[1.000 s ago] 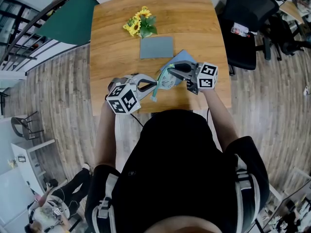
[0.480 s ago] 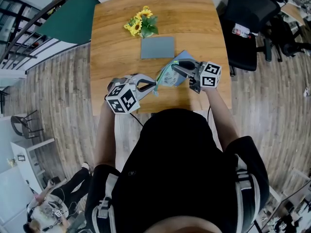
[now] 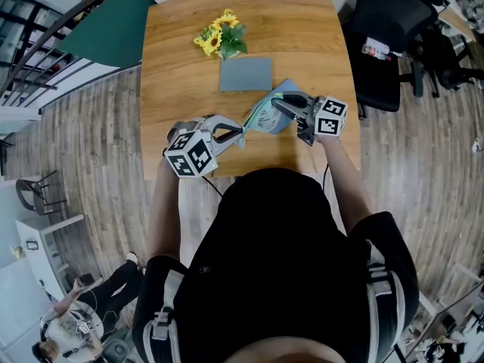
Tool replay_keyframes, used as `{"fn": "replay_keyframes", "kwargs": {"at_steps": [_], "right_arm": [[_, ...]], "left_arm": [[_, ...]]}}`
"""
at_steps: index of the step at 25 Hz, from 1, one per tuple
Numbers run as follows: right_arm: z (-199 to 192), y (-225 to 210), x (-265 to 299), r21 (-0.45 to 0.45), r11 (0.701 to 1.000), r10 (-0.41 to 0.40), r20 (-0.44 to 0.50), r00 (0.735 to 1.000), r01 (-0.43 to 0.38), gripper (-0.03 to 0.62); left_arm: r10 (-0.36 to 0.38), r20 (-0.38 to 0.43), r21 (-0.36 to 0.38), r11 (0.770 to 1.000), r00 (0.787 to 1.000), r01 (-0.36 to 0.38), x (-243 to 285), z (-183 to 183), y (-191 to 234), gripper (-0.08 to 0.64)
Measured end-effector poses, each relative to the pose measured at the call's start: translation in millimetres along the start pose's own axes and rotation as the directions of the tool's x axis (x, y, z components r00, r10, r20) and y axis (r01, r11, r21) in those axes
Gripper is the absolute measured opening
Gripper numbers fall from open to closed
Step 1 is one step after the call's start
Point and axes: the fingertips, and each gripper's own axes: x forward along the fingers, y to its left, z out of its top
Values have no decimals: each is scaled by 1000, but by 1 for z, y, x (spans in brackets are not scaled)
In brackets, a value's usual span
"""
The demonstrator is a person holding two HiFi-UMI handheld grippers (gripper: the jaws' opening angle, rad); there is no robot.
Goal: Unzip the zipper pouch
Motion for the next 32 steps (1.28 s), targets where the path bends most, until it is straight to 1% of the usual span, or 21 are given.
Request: {"fn": "replay_keyframes", "kwargs": {"at_steps": [7,19,22,25,28,32], "right_arm": [[4,-6,-2,31,999,-25,39,999,23,26],[5,-11,-7,22,998,-59,41,997,58,26],[1,-12,-9,6,997,-80,42,996,80,28],[-5,-10,-10,8,996,-89,38,995,89,28],[-6,-9,-10,-2,996,-94,31,995,94,28],[-2,0,-8,-42,995,-86,16,996,87,28]], "left_arm": [[6,8,1,1000,1000,-6,-4,1,1,3],[16,8,-7,1000,1000,-16,-10,-2,2,3],[26,4,-12,1000,1000,-26,-13,-4,3,3],[36,9,-22,999,999,-36,-16,-6,4,3],[46,23,-43,998,999,-45,-18,-9,6,3],[72,74,-123,990,995,-63,-21,-15,8,5]]}}
